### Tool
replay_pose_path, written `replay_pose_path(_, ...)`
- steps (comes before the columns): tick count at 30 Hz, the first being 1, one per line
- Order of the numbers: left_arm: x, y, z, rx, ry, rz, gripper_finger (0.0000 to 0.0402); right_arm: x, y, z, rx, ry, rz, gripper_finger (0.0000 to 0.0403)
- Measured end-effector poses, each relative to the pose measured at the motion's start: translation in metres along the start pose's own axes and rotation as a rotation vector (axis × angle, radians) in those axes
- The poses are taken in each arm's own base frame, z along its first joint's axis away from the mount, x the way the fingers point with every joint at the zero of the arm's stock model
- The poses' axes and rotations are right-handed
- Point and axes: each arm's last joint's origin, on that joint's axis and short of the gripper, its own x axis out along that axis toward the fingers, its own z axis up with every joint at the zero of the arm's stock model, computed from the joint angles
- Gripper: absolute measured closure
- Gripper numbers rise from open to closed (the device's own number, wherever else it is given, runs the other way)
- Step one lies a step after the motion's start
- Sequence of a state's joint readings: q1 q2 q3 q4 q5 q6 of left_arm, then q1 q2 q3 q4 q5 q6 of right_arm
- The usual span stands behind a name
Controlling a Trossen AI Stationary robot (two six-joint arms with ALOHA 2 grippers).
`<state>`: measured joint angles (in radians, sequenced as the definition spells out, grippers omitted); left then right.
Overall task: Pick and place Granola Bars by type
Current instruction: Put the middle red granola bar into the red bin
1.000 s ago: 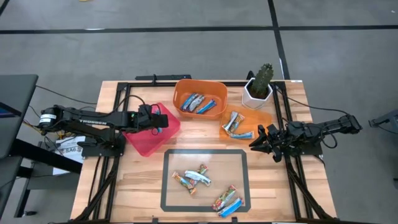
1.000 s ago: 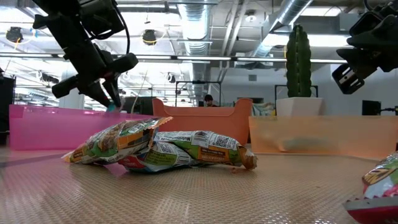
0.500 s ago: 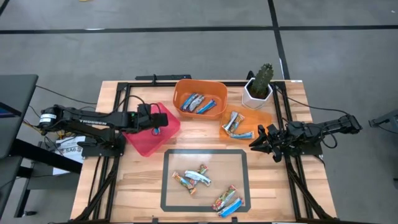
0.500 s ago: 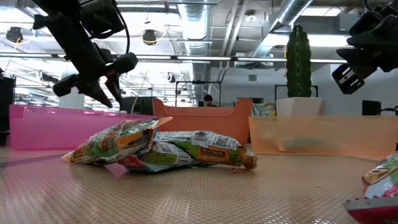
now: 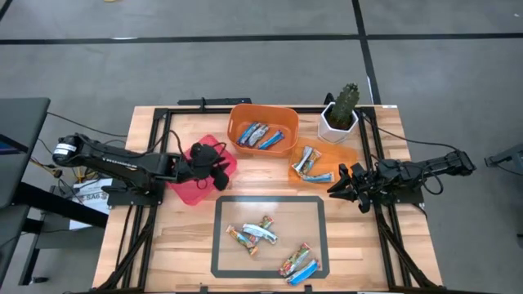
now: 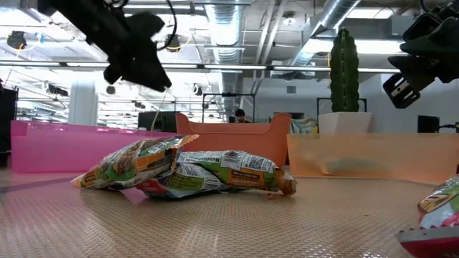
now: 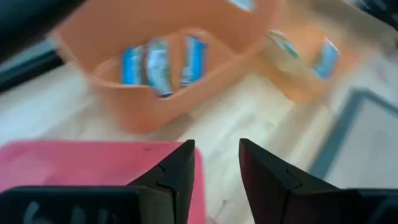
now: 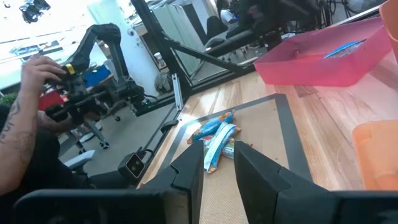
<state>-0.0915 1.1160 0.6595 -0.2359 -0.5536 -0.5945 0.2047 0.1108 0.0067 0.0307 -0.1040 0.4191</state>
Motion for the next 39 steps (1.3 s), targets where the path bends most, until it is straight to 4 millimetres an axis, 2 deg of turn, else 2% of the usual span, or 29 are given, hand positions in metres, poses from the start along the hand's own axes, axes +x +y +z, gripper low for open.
replay_pose_path(5, -0.004, -0.018, -0.007, 0.2, 0.051, -0.105, 0.0285, 0.0, 0.0, 0.0, 0.0, 0.0, 0.0, 0.0321)
replay_pose_path(10, 0.003, -0.041, -0.015, 0.355, 0.135, -0.225, 0.0285, 0.0, 0.0, 0.0, 0.0, 0.0, 0.0, 0.0321)
replay_pose_path(17, 0.016, -0.086, -0.026, 0.58, 0.235, -0.396, 0.0285, 0.0, 0.0, 0.0, 0.0, 0.0, 0.0, 0.0321)
replay_pose_path(22, 0.025, -0.119, -0.03, 0.729, 0.25, -0.455, 0.0285, 0.0, 0.0, 0.0, 0.0, 0.0, 0.0, 0.0321)
replay_pose_path(29, 0.048, -0.161, -0.033, 0.728, 0.285, -0.459, 0.0285, 0.0, 0.0, 0.0, 0.0, 0.0, 0.0, 0.0321)
replay_pose_path(33, 0.056, -0.185, -0.025, 0.657, 0.299, -0.488, 0.0285, 0.0, 0.0, 0.0, 0.0, 0.0, 0.0, 0.0321)
replay_pose_path(39, 0.063, -0.217, -0.018, 0.673, 0.325, -0.507, 0.0285, 0.0, 0.0, 0.0, 0.0, 0.0, 0.0, 0.0321)
